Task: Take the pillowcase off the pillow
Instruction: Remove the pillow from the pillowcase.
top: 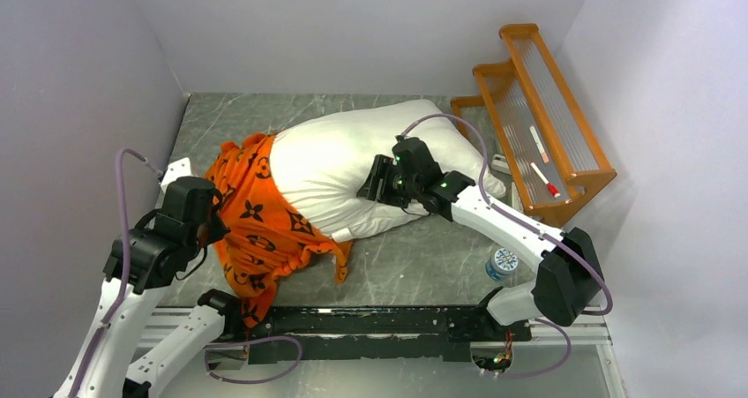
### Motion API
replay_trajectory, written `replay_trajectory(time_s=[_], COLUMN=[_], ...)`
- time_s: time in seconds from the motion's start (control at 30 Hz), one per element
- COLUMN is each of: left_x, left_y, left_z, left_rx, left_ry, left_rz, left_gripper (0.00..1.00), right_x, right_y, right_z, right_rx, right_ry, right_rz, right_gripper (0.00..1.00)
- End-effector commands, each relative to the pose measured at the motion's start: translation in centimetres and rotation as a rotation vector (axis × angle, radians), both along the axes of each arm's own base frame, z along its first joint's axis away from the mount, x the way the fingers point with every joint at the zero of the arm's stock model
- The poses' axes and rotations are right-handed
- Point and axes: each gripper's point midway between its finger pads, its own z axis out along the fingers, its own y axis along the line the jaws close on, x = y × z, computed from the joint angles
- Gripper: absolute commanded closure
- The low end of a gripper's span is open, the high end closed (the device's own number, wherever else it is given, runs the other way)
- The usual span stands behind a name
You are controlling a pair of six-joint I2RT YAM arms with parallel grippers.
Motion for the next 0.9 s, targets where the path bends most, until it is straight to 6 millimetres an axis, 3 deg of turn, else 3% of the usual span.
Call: replay_trajectory(time_s=[0.0, 0.03, 0.13, 0.23, 0.33, 0.47, 0.53, 0.63, 0.7, 0.77, 0.8, 0.87], left_x=[-0.9, -0.4, 1.4, 3.3, 4.7, 5.6, 6.5, 8.4, 9.5, 10.0, 9.7, 9.0], left_y=[2.8, 2.0, -0.6, -3.2, -7.2, -11.9, -12.4, -11.6, -11.1, -8.6, -6.9, -3.6], left_z=[-0.3, -0.3, 1.1, 3.4, 4.8, 4.7, 3.9, 2.1, 0.4, -1.8, -2.8, -3.5], left_rx=[0.176, 0.155, 0.079, 0.032, -0.046, -0.174, -0.186, -0.131, -0.094, -0.009, 0.052, 0.168], left_ry=[0.036, 0.027, -0.042, -0.108, -0.13, -0.14, -0.116, -0.054, -0.02, 0.052, 0.1, 0.134], left_rz=[0.004, -0.039, -0.148, -0.267, -0.467, -0.666, -0.667, -0.601, -0.567, -0.429, -0.354, -0.223], left_gripper=[0.95, 0.89, 0.55, 0.39, 0.33, 0.29, 0.29, 0.28, 0.32, 0.78, 0.92, 0.95], right_x=[1.6, 1.5, 0.8, -0.4, -1.8, -3.1, -3.7, -4.4, -5.0, -5.5, -5.8, -6.1], right_y=[-2.2, -2.2, -1.9, -1.7, -1.8, -1.6, -1.5, -2.0, -2.5, -3.1, -3.4, -3.8], right_z=[-1.2, -1.2, -1.1, -2.1, -3.4, -3.4, -2.8, -2.7, -3.2, -3.8, -4.1, -4.2], right_rx=[-0.082, -0.079, -0.051, -0.028, -0.021, 0.016, 0.044, 0.061, 0.06, 0.051, 0.043, 0.035], right_ry=[-0.015, -0.018, -0.009, 0.022, 0.072, 0.091, 0.083, 0.078, 0.087, 0.104, 0.111, 0.118], right_rz=[-0.069, -0.069, -0.045, -0.011, 0.01, 0.054, 0.075, 0.063, 0.051, 0.04, 0.037, 0.028], right_gripper=[0.35, 0.35, 0.35, 0.35, 0.34, 0.32, 0.3, 0.29, 0.28, 0.28, 0.28, 0.28])
